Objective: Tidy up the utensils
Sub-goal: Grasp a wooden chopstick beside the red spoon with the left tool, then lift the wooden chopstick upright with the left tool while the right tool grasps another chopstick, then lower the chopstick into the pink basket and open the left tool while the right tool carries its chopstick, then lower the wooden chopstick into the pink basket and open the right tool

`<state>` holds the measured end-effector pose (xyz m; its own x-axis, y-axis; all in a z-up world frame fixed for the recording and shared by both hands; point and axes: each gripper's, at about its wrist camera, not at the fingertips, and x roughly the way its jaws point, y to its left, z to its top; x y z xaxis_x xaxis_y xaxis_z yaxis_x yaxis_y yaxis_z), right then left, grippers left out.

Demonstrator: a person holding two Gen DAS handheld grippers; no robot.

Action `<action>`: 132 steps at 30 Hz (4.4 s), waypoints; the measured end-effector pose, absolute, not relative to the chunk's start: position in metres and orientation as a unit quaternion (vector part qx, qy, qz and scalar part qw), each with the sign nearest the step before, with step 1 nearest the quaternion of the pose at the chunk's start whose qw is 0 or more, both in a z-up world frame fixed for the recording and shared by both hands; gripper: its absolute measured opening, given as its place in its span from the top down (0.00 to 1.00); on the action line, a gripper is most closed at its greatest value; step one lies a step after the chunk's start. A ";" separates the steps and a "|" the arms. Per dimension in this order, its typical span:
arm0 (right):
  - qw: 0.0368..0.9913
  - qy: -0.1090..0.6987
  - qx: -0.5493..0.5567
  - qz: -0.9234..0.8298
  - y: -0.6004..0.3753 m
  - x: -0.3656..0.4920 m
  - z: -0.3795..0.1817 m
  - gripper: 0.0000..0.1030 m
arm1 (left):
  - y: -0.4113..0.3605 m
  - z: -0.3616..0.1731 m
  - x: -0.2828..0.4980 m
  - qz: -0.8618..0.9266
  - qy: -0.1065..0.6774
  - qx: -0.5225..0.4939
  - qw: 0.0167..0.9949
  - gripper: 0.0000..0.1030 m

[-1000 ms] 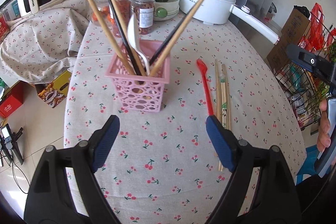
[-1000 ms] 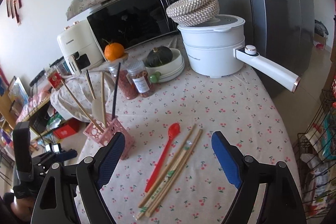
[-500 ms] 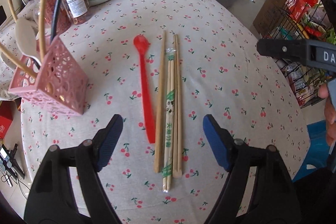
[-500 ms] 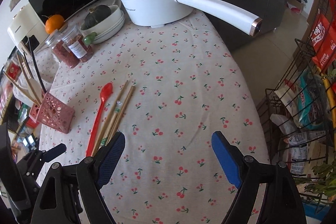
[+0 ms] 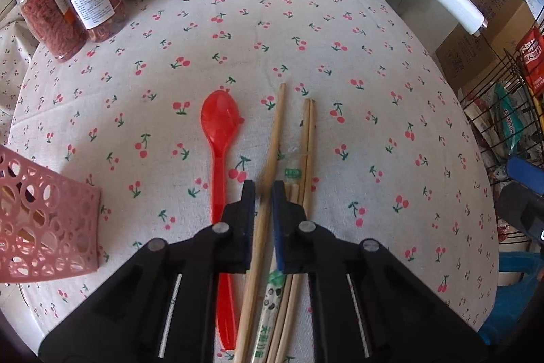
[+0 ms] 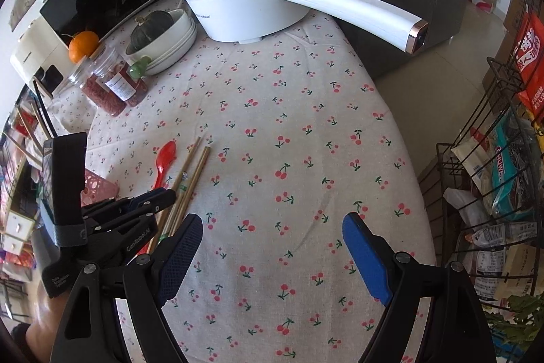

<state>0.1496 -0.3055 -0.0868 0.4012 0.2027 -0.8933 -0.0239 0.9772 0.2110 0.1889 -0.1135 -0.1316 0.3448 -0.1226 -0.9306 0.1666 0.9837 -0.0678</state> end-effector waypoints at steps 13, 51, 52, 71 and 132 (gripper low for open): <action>0.825 0.557 0.082 0.057 -0.307 0.152 -0.099 0.17 | -0.116 -0.111 0.164 -0.105 0.550 0.037 0.827 0.93; 0.797 0.601 -0.034 0.059 -0.153 0.185 -0.162 0.80 | 0.037 -0.029 0.068 -0.151 0.448 -0.083 0.877 0.93; 0.796 0.599 -0.063 0.058 -0.145 0.183 -0.162 0.80 | 0.037 -0.030 0.067 -0.150 0.448 -0.082 0.877 0.93; 0.851 0.487 0.150 0.124 -0.218 0.153 -0.092 0.91 | 0.057 -0.009 0.053 -0.145 0.416 -0.089 0.893 0.93; 0.974 0.083 0.162 0.135 -0.076 0.087 0.036 0.91 | 0.137 -0.027 0.073 0.021 0.430 -0.078 0.899 0.28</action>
<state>0.0870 -0.0760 0.0363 0.9495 0.2907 -0.1179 -0.2366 0.9106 0.3390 0.0733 0.1374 -0.0269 0.6290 -0.0302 -0.7769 -0.1041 0.9870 -0.1226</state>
